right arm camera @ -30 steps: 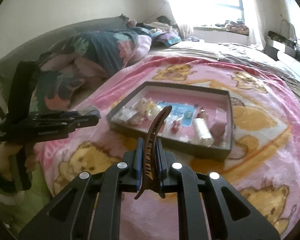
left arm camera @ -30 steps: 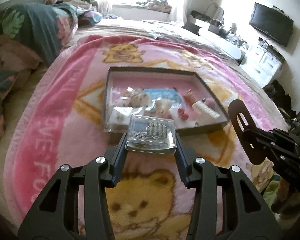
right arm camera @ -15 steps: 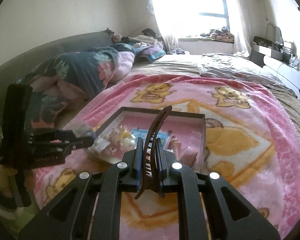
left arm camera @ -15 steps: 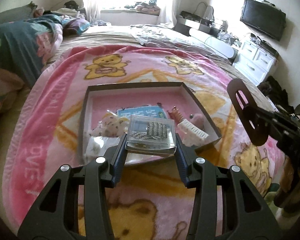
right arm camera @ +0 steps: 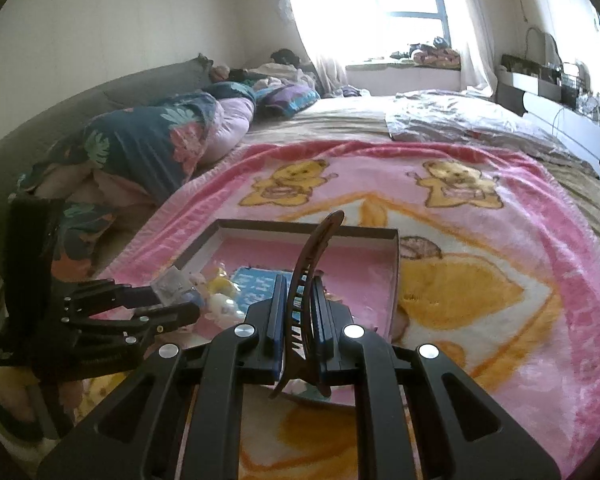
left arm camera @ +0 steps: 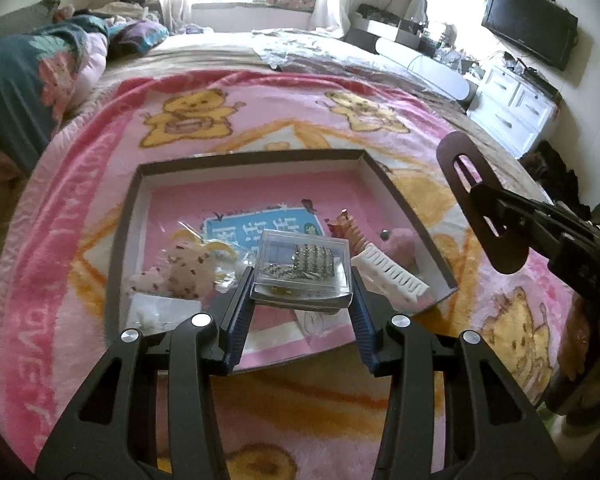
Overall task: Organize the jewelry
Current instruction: 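Carry the ring box and claw clip into the box and open both tools, then lift both open tools away from the box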
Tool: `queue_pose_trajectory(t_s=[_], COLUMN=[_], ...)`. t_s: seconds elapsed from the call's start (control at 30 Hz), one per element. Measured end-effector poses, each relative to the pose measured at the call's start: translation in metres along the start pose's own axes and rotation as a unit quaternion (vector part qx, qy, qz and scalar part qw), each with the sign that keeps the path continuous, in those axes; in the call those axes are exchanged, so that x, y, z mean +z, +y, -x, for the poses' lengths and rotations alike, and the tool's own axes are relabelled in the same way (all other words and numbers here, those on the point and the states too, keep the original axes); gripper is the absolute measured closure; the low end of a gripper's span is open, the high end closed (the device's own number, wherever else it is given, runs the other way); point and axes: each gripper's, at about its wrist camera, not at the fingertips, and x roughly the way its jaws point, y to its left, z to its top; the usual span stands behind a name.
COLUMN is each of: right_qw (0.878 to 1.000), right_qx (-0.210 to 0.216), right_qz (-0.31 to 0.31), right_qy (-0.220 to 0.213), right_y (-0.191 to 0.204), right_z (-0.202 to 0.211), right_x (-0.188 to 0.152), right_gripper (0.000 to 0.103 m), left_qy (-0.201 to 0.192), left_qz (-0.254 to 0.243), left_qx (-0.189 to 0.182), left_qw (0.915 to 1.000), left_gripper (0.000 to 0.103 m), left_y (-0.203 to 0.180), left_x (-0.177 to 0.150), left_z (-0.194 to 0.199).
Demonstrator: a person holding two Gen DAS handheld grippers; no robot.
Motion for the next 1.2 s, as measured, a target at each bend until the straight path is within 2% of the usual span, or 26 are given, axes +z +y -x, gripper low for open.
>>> queue_pose_trajectory(t_s=[0.23, 0.47, 0.6, 0.7, 0.77, 0.83, 0.9, 1.03, 1.2], right_qw=[0.999, 0.997, 0.997, 0.998, 0.998, 0.999, 0.999, 0.999, 0.998], right_qx=[-0.007, -0.010, -0.012, -0.008, -0.011, -0.011, -0.010, -0.014, -0.007], right_qz=[-0.010, -0.021, -0.035, -0.046, -0.044, -0.045, -0.045, -0.040, -0.037], right_qy=[0.047, 0.070, 0.061, 0.044, 0.036, 0.026, 0.012, -0.018, -0.045], right_y=[-0.015, -0.019, -0.023, -0.026, -0.026, -0.024, -0.022, -0.012, 0.001], right_z=[-0.046, -0.063, -0.053, -0.035, -0.024, -0.009, 0.005, 0.037, 0.070], right_x=[-0.017, -0.031, -0.032, -0.030, -0.029, -0.029, -0.029, -0.031, -0.034], right_gripper=[0.092, 0.091, 0.067, 0.062, 0.056, 0.043, 0.038, 0.018, 0.008], left_qy=[0.029, 0.042, 0.046, 0.044, 0.038, 0.030, 0.023, 0.001, -0.028], left_qz=[0.001, -0.002, -0.001, -0.001, -0.001, 0.001, 0.001, 0.004, 0.014], left_qx=[0.004, 0.007, 0.009, 0.009, 0.011, 0.009, 0.010, 0.009, 0.010], left_qw=[0.9996, 0.9991, 0.9989, 0.9990, 0.9992, 0.9995, 0.9997, 1.0000, 0.9995], left_gripper=[0.067, 0.067, 0.067, 0.063, 0.054, 0.049, 0.044, 0.032, 0.018], left_y=[0.001, -0.001, -0.001, -0.001, -0.002, -0.002, -0.004, -0.006, -0.005], left_x=[-0.006, -0.012, -0.014, -0.014, -0.013, -0.012, -0.010, -0.010, -0.015], left_z=[-0.030, -0.040, -0.041, -0.039, -0.034, -0.027, -0.018, 0.010, 0.048])
